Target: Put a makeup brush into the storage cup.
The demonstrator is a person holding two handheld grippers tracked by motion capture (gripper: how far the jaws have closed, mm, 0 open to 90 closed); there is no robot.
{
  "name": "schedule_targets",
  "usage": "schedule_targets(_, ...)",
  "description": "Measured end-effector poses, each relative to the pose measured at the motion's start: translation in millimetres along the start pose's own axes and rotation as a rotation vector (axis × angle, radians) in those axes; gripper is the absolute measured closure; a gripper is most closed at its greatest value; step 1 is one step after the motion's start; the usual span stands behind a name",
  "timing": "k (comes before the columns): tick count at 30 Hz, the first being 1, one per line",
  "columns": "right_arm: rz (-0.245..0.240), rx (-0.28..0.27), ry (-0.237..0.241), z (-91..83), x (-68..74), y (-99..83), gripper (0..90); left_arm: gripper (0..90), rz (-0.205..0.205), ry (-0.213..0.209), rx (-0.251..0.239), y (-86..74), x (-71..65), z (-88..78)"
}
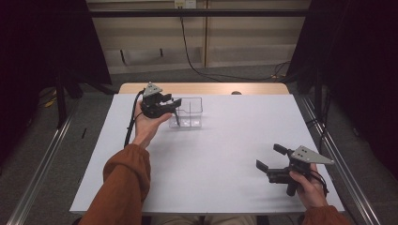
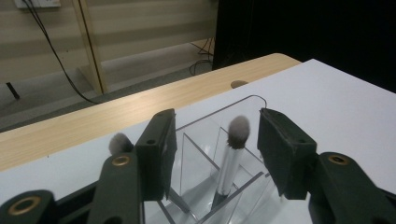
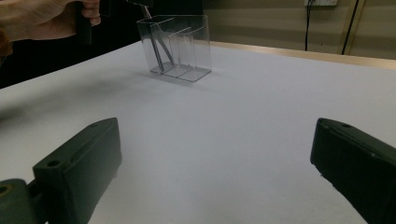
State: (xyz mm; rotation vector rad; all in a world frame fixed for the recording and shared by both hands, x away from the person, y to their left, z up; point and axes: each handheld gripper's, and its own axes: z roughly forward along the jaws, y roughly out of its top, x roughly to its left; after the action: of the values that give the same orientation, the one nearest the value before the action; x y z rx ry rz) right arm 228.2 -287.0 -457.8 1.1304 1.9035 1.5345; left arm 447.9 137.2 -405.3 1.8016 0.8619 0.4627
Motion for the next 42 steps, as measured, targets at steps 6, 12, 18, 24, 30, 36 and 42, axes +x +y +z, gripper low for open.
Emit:
schedule_targets(6, 0.005, -0.001, -0.001, 1.2, -1.3, 0.0, 1.5, 31.7, -0.015, 0.014, -0.012, 2.7, 1.3, -4.8)
schedule_targets(12, 0.005, -0.009, -0.009, -0.4, -0.6, 0.3, 1.5, 13.9, -0.033, 0.026, -0.007, 6.0, 0.0, -9.7)
schedule_targets(18, 0.005, -0.025, -0.021, -3.2, 0.1, 0.9, 1.5, 5.5, -0.041, 0.01, -0.011, 9.6, -2.8, -17.3)
schedule_targets(24, 0.003, -0.033, -0.031, -4.1, 1.1, 1.7, 1.5, 2.6, -0.044, -0.016, -0.042, 12.8, -4.7, -27.4)
schedule_targets(30, 0.004, -0.038, -0.038, -5.1, 1.5, 1.8, 1.5, 2.3, -0.048, -0.043, -0.056, 13.5, -4.8, -34.7)
schedule_targets(36, -0.004, -0.038, -0.038, -4.0, 2.7, 2.4, 1.5, 2.1, 0.017, -0.048, -0.072, 12.1, -8.1, -48.9)
schedule_targets(42, -0.006, -0.04, -0.042, -4.6, 3.0, 2.3, 1.4, 1.8, -0.001, -0.033, -0.075, 6.8, -4.8, -66.2)
